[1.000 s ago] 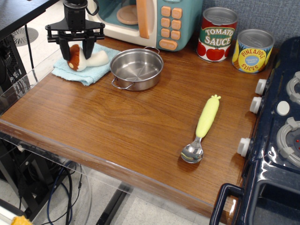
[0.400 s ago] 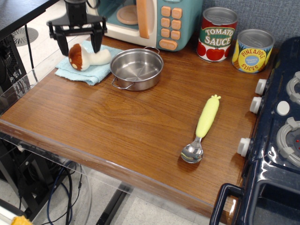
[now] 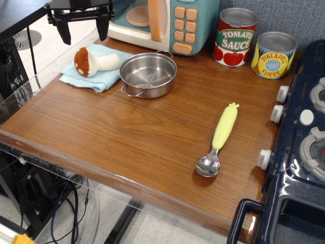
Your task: Move the mushroom and place it on top of the blue rag.
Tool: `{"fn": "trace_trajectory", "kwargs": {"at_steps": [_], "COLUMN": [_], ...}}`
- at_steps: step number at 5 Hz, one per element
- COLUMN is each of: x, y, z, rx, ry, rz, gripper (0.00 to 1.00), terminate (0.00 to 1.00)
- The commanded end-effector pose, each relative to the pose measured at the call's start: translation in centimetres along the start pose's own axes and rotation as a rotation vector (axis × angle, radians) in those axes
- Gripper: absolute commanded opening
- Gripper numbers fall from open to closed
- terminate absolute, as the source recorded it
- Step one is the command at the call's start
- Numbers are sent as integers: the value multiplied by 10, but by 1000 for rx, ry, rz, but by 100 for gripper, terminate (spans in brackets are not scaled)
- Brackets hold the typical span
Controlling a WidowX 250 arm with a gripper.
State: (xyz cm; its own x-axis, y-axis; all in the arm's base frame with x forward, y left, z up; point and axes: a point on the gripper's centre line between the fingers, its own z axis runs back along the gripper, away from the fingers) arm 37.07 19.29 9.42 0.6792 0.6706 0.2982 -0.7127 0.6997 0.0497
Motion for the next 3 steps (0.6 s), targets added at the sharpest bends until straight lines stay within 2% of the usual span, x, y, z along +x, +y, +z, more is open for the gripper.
{"fn": "trace_trajectory", "kwargs": {"at_steps": [1, 2, 3], "x": [-2, -2, -2], "y": [0, 0, 0], "z": [36, 36, 36], "rx": [-28, -28, -28], "ry": [-80, -80, -80], "rz": [4, 4, 4], "gripper": [100, 100, 100], "terminate": [0, 0, 100]}}
